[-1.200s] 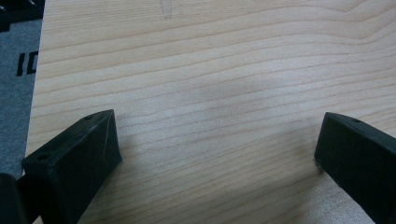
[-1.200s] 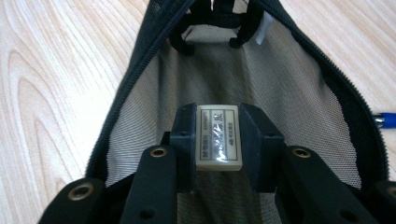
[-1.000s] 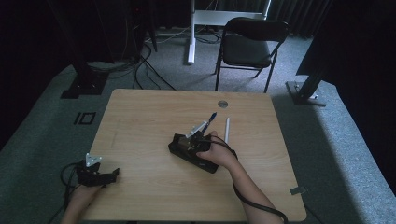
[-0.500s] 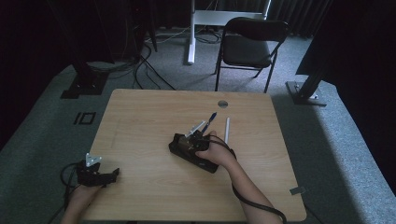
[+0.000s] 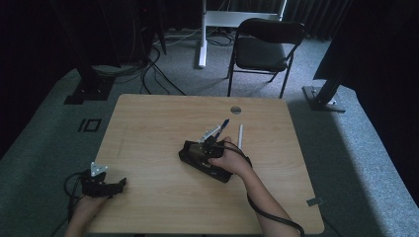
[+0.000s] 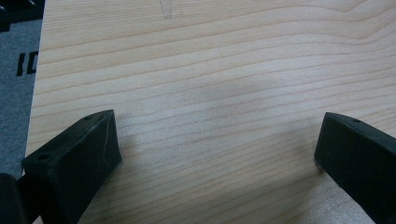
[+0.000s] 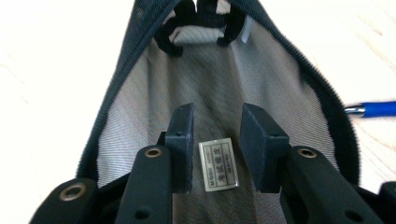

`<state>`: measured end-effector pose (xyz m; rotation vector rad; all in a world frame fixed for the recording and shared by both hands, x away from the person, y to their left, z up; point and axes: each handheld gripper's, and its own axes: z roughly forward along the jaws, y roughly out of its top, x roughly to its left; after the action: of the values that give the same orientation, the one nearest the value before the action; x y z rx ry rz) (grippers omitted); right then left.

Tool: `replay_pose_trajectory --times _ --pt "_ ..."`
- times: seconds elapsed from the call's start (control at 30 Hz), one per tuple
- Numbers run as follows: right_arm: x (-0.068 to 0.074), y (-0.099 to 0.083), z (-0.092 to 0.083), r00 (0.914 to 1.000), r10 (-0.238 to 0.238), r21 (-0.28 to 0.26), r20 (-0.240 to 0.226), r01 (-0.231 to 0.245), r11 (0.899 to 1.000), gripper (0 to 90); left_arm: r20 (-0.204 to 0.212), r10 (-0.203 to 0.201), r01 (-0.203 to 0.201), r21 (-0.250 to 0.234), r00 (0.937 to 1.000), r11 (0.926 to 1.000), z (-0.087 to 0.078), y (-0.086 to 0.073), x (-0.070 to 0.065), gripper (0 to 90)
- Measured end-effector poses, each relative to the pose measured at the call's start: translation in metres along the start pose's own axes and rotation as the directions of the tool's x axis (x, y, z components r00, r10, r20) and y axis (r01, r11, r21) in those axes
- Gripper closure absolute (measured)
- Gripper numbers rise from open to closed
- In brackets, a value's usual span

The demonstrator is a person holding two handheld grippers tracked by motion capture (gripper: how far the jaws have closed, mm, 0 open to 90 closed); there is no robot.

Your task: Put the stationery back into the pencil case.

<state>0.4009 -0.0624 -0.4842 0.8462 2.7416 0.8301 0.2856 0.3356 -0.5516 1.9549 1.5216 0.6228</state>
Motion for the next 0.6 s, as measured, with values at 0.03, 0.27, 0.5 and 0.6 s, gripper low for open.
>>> replay_pose_trajectory --times 0.03,0.27,0.5,0.6 --pt "0.000 0.000 -0.002 1.0000 -0.001 -0.003 -0.003 0.001 1.000 64.9 0.000 -0.001 0.001 -0.001 1.0000 1.0000 0.000 0.000 0.000 0.1" --pt "0.001 0.001 -0.014 0.9997 -0.001 -0.045 -0.023 0.000 0.999 65.0 0.000 0.000 0.000 0.000 1.0000 1.0000 0.000 0.000 0.000 0.1" --pt "0.002 0.000 -0.025 0.9994 -0.006 -0.088 -0.035 0.003 0.996 65.0 0.000 0.000 0.000 0.000 1.0000 1.0000 0.000 0.000 0.000 0.1" --pt "0.001 -0.001 -0.031 0.9996 -0.013 -0.109 -0.025 0.010 0.994 64.9 0.000 0.000 0.000 0.000 1.0000 1.0000 0.000 0.000 0.000 0.1"
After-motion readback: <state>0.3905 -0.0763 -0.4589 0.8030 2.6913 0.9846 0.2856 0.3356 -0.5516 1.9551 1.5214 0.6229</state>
